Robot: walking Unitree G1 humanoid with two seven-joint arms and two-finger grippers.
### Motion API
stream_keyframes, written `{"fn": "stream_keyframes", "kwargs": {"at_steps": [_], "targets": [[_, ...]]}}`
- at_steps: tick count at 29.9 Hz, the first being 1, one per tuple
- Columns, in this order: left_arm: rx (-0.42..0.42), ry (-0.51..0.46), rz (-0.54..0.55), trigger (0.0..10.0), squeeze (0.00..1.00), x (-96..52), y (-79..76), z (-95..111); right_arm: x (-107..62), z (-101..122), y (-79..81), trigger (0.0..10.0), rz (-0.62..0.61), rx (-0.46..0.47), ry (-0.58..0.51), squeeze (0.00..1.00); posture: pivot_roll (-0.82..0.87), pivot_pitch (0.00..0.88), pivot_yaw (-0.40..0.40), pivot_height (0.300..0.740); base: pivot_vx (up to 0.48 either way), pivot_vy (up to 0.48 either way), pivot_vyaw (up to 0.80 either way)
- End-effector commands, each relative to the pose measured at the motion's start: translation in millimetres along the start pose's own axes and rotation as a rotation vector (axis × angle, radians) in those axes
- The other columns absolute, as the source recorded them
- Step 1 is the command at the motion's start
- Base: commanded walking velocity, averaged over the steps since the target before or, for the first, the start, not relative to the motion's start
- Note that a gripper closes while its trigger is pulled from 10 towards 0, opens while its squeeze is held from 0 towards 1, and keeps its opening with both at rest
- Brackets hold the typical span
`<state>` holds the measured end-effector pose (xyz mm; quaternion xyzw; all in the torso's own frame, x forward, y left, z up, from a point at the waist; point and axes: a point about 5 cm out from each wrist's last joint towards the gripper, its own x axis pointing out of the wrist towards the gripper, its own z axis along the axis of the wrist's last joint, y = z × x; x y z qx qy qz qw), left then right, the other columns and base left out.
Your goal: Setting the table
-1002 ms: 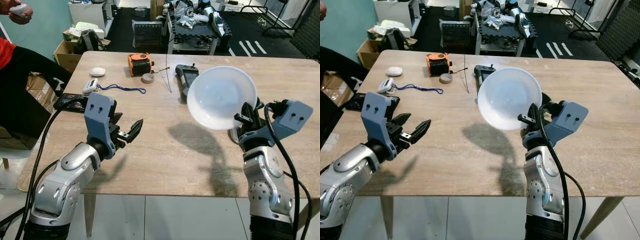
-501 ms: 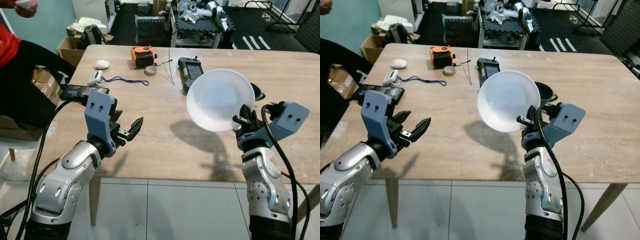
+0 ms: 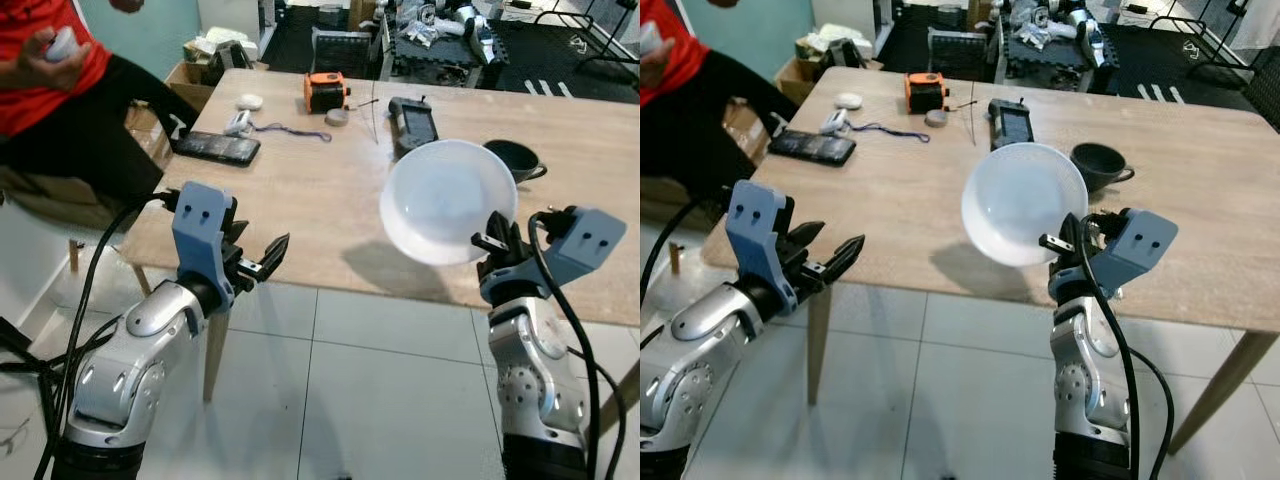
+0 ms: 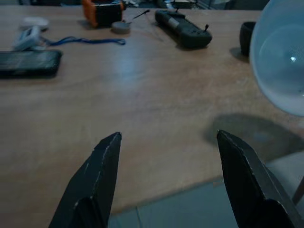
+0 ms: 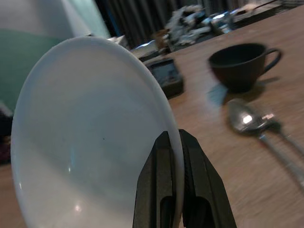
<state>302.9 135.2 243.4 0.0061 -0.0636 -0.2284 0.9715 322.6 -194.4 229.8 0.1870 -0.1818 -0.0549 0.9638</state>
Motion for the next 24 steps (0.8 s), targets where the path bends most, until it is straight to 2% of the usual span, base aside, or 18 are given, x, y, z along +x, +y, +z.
{"fn": "stream_keyframes", "kwargs": {"at_steps": [1, 24], "targets": [[-0.005, 0.011, -0.005, 10.0, 0.0, -0.6, -0.8, -3.8, -1.0, 1.5, -3.9, 10.0, -0.014, -0.002, -0.01, 0.0, 0.06, 0.173, 0.055, 0.74, 0.0, 0.0, 0.0], [-0.007, 0.0, 0.002, 10.0, 0.0, -0.3, 0.5, -2.1, -1.5, 0.3, -5.4, 10.0, -0.02, -0.002, -0.008, 0.0, 0.06, 0.173, 0.056, 0.74, 0.0, 0.0, 0.0]]}}
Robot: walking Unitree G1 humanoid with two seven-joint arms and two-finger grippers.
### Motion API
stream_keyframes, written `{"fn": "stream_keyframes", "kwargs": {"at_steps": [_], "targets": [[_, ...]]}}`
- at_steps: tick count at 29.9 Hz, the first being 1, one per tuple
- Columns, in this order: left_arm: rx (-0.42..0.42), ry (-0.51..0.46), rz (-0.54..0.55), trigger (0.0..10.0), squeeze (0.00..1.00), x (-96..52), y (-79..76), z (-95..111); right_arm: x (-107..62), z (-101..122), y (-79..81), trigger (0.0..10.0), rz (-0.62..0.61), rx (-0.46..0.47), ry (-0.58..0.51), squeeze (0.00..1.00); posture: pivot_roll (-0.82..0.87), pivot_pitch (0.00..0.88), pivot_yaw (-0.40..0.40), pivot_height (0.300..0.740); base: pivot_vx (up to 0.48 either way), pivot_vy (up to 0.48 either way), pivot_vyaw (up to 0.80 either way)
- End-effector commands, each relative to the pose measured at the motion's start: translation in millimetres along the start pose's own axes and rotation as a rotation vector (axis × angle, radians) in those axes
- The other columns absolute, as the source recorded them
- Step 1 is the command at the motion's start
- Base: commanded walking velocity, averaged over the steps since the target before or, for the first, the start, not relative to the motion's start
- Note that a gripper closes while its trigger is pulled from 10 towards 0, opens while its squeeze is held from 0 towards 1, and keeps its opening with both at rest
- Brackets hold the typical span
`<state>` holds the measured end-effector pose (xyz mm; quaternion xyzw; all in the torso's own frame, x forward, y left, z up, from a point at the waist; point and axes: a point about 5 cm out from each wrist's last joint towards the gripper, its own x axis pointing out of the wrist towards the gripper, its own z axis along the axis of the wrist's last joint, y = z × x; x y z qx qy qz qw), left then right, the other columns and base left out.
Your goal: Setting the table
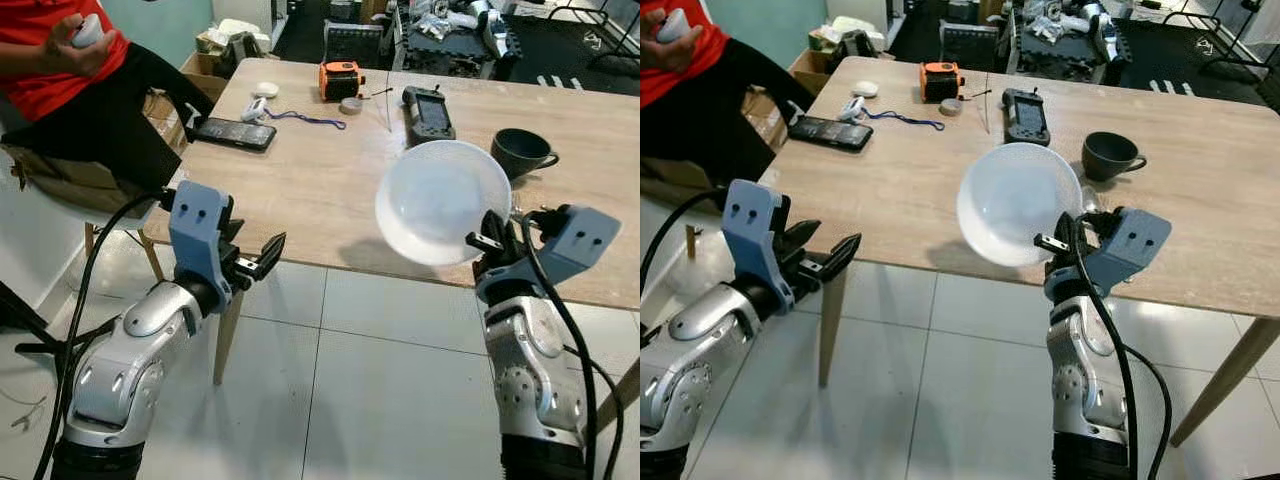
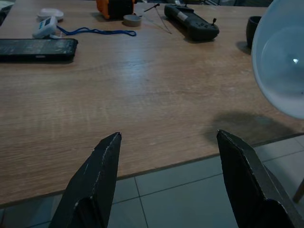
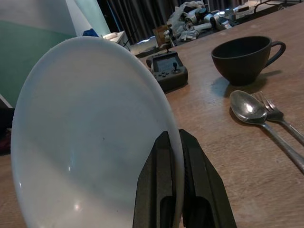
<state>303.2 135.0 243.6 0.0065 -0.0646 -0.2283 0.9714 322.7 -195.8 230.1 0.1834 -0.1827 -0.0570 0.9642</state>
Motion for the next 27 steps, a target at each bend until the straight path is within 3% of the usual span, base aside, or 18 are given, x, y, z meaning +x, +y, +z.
{"fn": "stream_keyframes", "kwargs": {"at_steps": [1, 13, 19, 22, 27], "targets": [[-0.008, 0.001, 0.002, 10.0, 0.0, -0.7, 0.6, -2.2, -1.9, -0.4, -4.3, 10.0, -0.017, 0.006, -0.005, 0.0, 0.06, 0.173, 0.056, 0.74, 0.0, 0.0, 0.0], [0.006, 0.005, 0.022, 10.0, 0.0, 0.3, 2.5, -2.6, -1.2, 1.2, -4.9, 10.0, -0.016, -0.016, -0.021, 0.0, 0.07, 0.164, 0.065, 0.74, 0.0, 0.0, 0.0], [0.025, -0.022, 0.021, 10.0, 0.0, 6.4, 7.3, 2.9, 3.6, 1.4, 1.7, 10.0, 0.009, -0.026, -0.044, 0.0, 0.07, 0.11, 0.078, 0.74, 0.0, 0.0, 0.0], [0.019, -0.075, 0.026, 10.0, 0.0, 15.3, 8.3, 12.2, 11.5, 7.2, 14.0, 10.0, 0.076, -0.068, -0.074, 0.0, 0.05, 0.088, 0.07, 0.74, 0.0, 0.0, 0.0], [0.018, -0.097, 0.03, 10.0, 0.0, 20.1, 4.3, 11.8, 15.0, 9.8, 15.5, 10.0, 0.1, -0.083, -0.076, 0.0, 0.02, 0.06, 0.048, 0.74, 0.0, 0.0, 0.0]]}}
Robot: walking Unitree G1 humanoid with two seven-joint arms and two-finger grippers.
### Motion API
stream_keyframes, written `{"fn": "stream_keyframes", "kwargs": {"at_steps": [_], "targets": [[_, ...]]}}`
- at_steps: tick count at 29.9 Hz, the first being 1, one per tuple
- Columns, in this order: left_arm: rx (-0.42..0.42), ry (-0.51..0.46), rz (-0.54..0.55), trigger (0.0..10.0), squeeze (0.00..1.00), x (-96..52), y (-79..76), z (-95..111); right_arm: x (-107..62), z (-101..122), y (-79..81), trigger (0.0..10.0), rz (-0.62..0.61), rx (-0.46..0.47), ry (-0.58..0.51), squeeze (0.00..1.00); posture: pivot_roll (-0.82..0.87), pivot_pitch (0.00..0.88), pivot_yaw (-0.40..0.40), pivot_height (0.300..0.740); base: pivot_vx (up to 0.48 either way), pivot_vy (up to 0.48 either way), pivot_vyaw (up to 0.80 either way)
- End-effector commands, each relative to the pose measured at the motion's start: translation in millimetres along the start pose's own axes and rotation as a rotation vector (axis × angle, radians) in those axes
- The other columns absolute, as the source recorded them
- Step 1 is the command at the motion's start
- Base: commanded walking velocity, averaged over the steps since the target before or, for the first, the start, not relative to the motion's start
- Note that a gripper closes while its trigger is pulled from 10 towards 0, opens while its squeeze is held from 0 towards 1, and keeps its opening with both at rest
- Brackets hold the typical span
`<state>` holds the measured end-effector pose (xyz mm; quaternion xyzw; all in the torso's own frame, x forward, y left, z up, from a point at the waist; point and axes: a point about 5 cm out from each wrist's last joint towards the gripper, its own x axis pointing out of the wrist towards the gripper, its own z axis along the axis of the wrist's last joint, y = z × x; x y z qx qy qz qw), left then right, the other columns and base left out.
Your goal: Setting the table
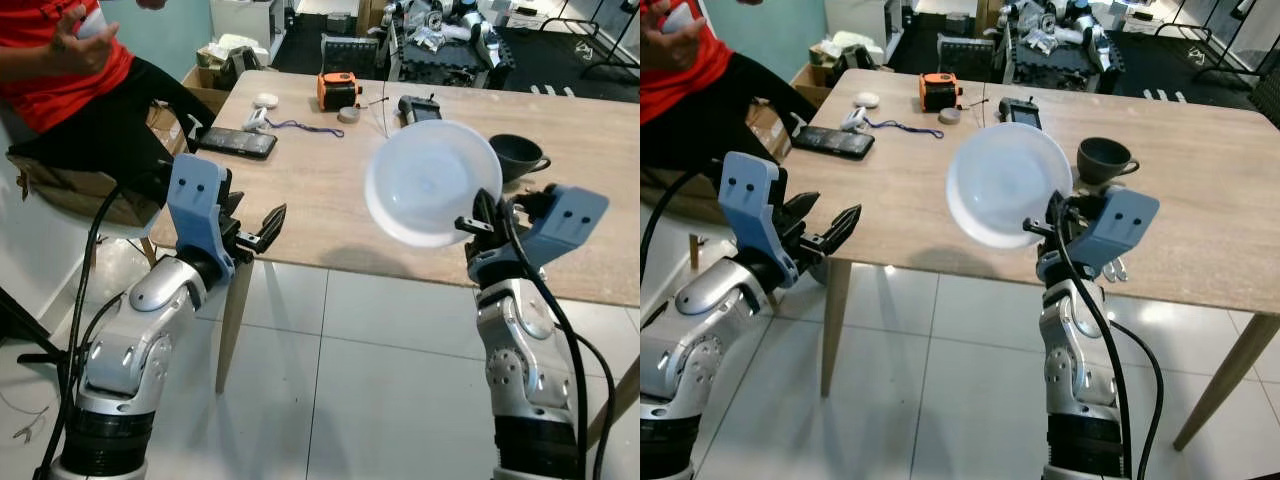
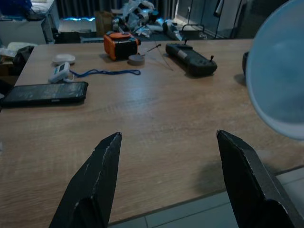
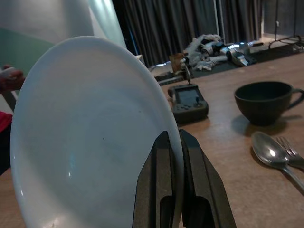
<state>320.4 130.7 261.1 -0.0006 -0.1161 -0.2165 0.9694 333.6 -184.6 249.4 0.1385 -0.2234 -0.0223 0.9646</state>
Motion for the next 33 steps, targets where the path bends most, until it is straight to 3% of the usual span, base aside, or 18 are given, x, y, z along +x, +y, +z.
{"fn": "stream_keyframes", "kwargs": {"at_steps": [1, 16, 33], "targets": [[0.008, 0.004, 0.008, 10.0, 0.0, 1.6, -1.5, -4.4, 1.0, 0.6, -3.4, 10.0, 0.006, -0.017, -0.002, 0.0, 0.02, 0.056, 0.046, 0.74, 0.0, 0.0, 0.0], [-0.013, -0.024, 0.041, 10.0, 0.0, 2.7, -0.7, -11.0, 3.4, -0.2, -5.6, 10.0, 0.041, -0.051, 0.009, 0.0, 0.0, 0.029, 0.02, 0.74, 0.0, 0.0, 0.0], [-0.014, -0.005, 0.048, 10.0, 0.0, -1.6, -0.8, -13.7, -2.3, -3.8, -10.7, 10.0, 0.024, -0.054, 0.031, 0.0, 0.01, 0.086, 0.012, 0.74, -0.365, 0.0, 0.0]]}}
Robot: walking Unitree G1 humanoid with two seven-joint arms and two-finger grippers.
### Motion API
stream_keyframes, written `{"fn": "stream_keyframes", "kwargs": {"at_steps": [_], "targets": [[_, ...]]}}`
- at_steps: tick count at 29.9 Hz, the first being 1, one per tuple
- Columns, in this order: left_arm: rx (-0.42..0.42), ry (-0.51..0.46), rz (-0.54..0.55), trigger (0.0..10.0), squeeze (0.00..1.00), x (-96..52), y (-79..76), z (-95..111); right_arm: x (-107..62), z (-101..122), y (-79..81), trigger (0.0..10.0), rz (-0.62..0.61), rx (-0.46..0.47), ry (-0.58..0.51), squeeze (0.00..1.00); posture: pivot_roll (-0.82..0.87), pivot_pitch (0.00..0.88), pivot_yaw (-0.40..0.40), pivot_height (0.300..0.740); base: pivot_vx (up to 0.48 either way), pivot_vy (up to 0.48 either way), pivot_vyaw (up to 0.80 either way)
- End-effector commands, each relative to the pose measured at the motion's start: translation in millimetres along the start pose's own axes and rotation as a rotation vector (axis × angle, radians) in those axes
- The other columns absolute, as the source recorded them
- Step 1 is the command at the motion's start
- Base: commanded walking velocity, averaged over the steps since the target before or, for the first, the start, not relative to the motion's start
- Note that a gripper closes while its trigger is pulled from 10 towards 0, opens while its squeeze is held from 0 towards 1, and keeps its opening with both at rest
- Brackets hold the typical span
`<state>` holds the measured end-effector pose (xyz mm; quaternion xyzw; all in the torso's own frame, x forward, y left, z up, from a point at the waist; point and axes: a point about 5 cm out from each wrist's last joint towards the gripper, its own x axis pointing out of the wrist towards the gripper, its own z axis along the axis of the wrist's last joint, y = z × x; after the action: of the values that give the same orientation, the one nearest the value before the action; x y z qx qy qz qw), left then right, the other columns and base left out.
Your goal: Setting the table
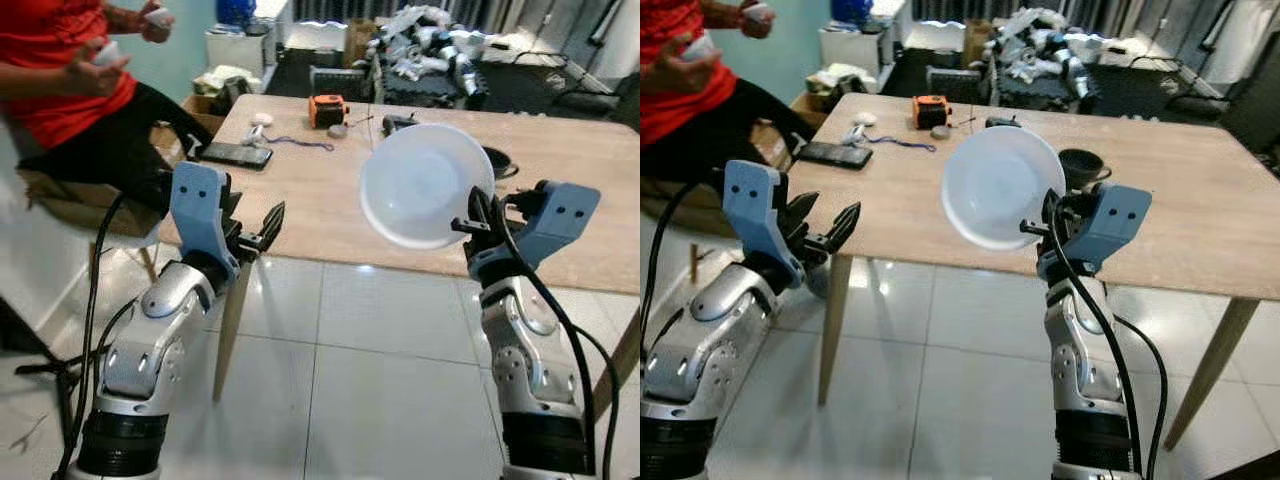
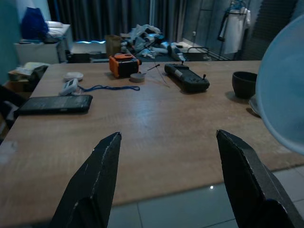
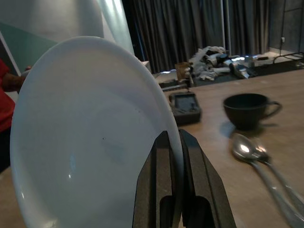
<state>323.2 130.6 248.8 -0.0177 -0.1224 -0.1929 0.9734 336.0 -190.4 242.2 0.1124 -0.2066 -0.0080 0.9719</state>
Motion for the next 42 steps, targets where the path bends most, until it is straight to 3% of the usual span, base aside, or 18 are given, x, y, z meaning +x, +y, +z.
{"fn": "stream_keyframes", "kwargs": {"at_steps": [1, 16, 27, 42], "targets": [[0.012, 0.013, -0.004, 10.0, 0.0, -1.5, -1.1, -1.1, -2.2, 1.7, -3.1, 10.0, -0.011, -0.007, -0.007, 0.0, 0.01, 0.086, 0.012, 0.74, -0.379, 0.0, 0.0], [0.003, 0.02, -0.008, 10.0, 0.0, -4.0, -2.8, -1.3, -6.2, 0.9, -8.0, 10.0, -0.029, -0.013, 0.004, 0.0, 0.0, 0.109, 0.017, 0.74, -0.368, 0.0, 0.0], [-0.013, 0.02, -0.018, 10.0, 0.0, -3.9, -5.4, 0.2, -9.2, -0.5, -9.2, 10.0, -0.04, -0.01, 0.014, 0.0, 0.0, 0.117, 0.021, 0.74, 0.0, 0.0, 0.0], [-0.014, 0.031, -0.009, 10.0, 0.0, -3.5, -4.9, -0.8, -9.7, -0.8, -10.7, 10.0, -0.047, -0.002, 0.023, 0.0, 0.0, 0.123, 0.02, 0.74, 0.0, 0.0, -0.79]]}}
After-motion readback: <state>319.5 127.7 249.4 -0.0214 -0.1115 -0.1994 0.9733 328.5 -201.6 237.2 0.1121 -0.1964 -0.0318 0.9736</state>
